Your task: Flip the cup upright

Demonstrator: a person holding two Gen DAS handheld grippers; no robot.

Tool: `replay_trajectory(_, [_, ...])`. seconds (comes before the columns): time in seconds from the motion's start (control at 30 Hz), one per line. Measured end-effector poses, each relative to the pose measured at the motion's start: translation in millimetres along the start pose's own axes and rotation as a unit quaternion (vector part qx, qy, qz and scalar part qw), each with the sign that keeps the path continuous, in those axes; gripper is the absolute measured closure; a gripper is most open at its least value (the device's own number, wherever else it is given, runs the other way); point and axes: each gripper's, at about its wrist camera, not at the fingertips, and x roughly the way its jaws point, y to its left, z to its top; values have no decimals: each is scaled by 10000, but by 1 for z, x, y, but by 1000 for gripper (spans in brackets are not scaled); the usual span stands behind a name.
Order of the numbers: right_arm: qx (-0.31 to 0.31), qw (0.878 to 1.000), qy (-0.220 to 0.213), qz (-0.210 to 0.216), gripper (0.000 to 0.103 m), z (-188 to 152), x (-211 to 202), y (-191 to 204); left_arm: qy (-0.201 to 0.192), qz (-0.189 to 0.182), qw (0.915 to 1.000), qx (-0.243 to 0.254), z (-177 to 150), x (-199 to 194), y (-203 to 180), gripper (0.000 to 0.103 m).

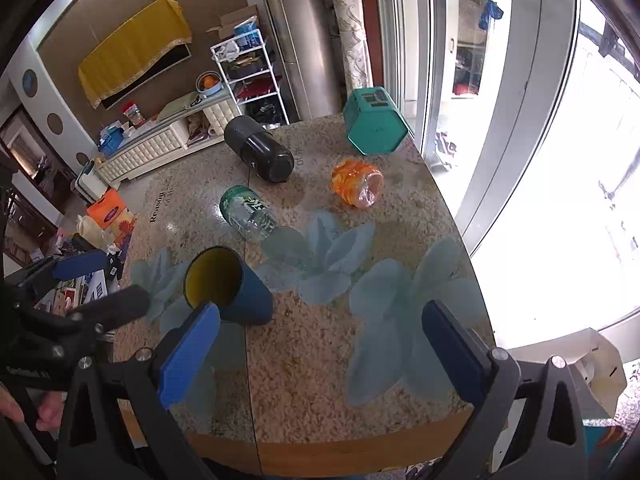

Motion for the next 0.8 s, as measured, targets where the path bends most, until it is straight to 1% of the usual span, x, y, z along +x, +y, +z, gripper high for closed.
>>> replay_trajectory(0.03, [-43,10000,5,-45,1,1,1,-1,-14,-17,10000,13,0,0,-2,0])
replay_trajectory(0.13, [-7,10000,-7,28,1,1,1,-6,-74,8,10000,49,1,-2,-8,0])
replay_trajectory(0.2, [2,10000,13,37,1,1,3,-9,-126,171,9998,52,2,-3,-10,0])
replay_trajectory(0.4, [53,9998,-69,182,1,1,-4,-13,-128,310,9994,25,2,-5,-8,0])
replay_trajectory(0.8, [-24,9997,-33,243,1,-4,-5,-13,-112,341,9994,21,-3,-5,-12,0])
